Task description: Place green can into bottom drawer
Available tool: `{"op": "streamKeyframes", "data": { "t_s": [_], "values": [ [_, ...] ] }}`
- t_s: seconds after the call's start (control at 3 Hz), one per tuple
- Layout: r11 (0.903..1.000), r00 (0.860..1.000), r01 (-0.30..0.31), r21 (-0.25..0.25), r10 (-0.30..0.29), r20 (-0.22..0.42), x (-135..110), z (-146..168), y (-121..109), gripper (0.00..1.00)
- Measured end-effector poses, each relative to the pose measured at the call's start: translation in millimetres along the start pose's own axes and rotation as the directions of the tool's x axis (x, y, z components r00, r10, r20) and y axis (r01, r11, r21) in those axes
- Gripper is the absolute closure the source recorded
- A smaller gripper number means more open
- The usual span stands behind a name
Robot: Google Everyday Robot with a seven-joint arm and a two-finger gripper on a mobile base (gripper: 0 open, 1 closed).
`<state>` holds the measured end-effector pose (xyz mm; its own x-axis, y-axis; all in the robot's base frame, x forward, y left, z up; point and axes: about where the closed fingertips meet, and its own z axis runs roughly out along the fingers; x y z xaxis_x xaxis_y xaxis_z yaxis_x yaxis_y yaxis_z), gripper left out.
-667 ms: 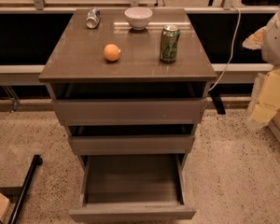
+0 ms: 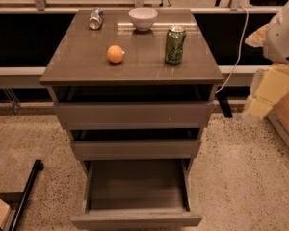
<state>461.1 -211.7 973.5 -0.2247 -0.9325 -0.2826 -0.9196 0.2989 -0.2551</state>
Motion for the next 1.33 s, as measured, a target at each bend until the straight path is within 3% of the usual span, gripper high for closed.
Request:
{"op": "streamKeyframes", "data": {
  "t_s": [0.67, 1.33],
  "values": [
    [0.9932, 0.986, -0.049, 0.106, 0.032, 0.161, -16.4, 29.0, -77.5, 0.0],
    [0.9823, 0.973, -0.062, 0.176, 0.02, 0.231, -33.4, 36.5, -155.3, 0.0]
  ]
}}
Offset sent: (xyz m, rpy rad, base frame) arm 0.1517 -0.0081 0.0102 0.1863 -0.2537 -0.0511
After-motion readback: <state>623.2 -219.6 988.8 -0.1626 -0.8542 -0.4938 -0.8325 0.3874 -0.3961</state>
